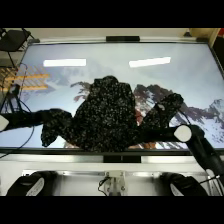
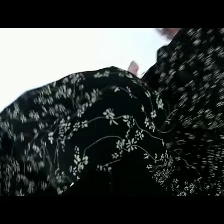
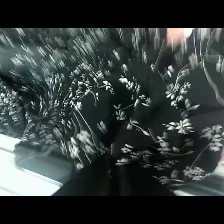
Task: Fold the shirts.
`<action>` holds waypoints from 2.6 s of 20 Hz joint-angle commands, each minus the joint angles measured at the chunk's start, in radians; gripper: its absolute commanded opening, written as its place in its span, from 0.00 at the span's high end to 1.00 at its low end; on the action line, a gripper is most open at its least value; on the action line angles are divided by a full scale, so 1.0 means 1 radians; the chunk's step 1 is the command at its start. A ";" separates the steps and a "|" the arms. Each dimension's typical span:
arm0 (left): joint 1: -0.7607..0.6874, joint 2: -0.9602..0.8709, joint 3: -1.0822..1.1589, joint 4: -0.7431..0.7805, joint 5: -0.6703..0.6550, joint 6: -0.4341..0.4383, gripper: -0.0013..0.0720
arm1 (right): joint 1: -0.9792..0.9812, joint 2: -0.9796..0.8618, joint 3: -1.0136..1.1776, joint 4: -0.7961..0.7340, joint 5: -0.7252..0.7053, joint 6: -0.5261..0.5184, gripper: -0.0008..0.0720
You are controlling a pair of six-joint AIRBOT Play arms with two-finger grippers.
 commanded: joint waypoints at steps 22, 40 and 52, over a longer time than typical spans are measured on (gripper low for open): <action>-0.474 -0.681 0.259 -0.055 0.110 0.103 0.32 | 0.010 -0.559 0.512 0.006 0.210 0.014 0.12; -0.489 -0.662 0.259 -0.091 0.142 0.127 0.92 | 0.060 -0.765 0.512 0.040 0.245 -0.023 0.20; -0.404 -0.475 0.424 -0.089 0.128 0.126 0.92 | 0.036 -0.597 0.914 -0.082 0.214 -0.084 0.91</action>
